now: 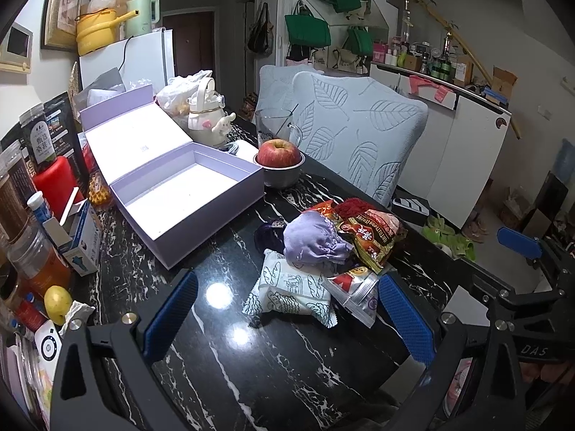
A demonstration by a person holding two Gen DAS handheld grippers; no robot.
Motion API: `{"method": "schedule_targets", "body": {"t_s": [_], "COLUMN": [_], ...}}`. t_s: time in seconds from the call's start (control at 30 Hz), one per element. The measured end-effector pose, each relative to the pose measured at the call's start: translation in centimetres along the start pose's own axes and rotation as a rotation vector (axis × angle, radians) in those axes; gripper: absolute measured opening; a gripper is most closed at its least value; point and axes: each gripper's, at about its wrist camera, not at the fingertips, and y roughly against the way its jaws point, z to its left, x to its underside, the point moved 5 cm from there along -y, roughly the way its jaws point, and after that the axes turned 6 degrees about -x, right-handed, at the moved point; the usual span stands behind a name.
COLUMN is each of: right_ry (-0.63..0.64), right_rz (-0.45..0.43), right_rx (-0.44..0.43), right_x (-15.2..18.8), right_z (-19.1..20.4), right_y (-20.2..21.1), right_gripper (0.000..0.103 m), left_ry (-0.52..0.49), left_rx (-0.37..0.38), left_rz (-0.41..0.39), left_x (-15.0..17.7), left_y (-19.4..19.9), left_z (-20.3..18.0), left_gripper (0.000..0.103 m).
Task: Organize soft objects
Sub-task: 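Grasp the white line-drawing packet with the left tool while the right tool approaches the silver foil packet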
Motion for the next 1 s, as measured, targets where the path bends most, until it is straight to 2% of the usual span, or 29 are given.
{"method": "schedule_targets", "body": {"t_s": [0.27,0.63,1.0], "right_ry": [-0.030,-0.076,-0.106], "right_rz": [0.029,0.097,0.167], "right_rx": [-0.014,-0.055,-0.090], "right_x": [1.7,3.1,3.4], "right_z": [-0.9,-2.5,-3.5], "right_y": [-0.7,-3.8,-7.4], "right_gripper": [0.103,0.103,0.103], "left_ry": [0.003,0.015,0.038], "left_rx": [0.018,0.090,0.032], "left_rz": [0.033,0.145,0.216], "left_x": [1.0,2.2,2.3], "left_y": [-1.4,-6.0,-10.6], "left_z": [-0.5,-1.4,0.1], "left_gripper": [0.103,0.103,0.102]}}
